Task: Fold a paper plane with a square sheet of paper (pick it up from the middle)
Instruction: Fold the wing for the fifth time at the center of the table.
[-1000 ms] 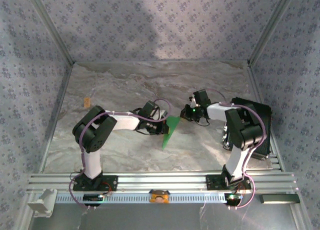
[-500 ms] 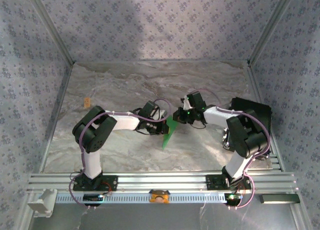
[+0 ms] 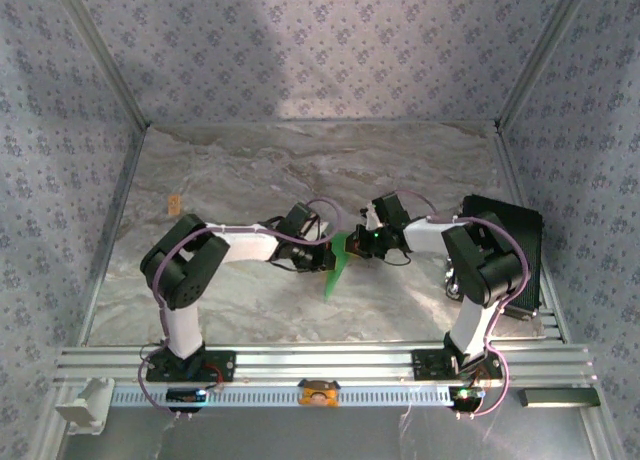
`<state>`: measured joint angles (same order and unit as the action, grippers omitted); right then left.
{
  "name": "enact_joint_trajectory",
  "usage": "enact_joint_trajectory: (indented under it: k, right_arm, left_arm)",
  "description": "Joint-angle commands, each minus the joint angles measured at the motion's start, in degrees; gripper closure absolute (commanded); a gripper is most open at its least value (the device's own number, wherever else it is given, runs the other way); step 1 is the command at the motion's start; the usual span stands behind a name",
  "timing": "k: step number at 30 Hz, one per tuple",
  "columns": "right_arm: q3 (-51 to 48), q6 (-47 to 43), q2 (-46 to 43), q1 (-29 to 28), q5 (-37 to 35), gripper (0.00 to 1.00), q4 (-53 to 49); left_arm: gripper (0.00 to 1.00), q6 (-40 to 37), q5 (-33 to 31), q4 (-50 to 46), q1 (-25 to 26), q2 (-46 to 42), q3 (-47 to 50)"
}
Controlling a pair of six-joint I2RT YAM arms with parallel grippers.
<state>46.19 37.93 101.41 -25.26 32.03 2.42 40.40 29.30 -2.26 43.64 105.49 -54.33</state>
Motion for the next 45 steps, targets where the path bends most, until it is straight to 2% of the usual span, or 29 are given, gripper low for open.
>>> enact_joint_trajectory:
  k: [1,7,18,32,45]
  right_arm:
    - [-1.5,0.1,1.6,0.6,-3.3,0.98,-1.7]
    - [-1.2,-0.2,1.7,0.8,-3.0,0.98,-2.4]
    - [-1.8,0.3,1.8,1.0,-2.4,0.98,-1.2]
    - [-2.2,0.6,1.4,1.4,-2.1,0.98,-0.8]
    - [-2.8,0.7,1.6,1.4,-2.0,0.98,-0.1]
  left_arm:
    - [0.94,1.3,-1.3,-4.7,0.5,-3.9,-1.7]
    - [0.93,3.0,-1.6,-1.8,0.7,-5.0,-1.3]
    - [0.97,4.8,1.1,0.4,2.2,-0.2,-3.9]
    - [0.97,5.6,0.2,2.4,2.9,2.6,-5.5]
    - [0.97,4.9,-0.7,-0.1,2.5,6.5,-6.4]
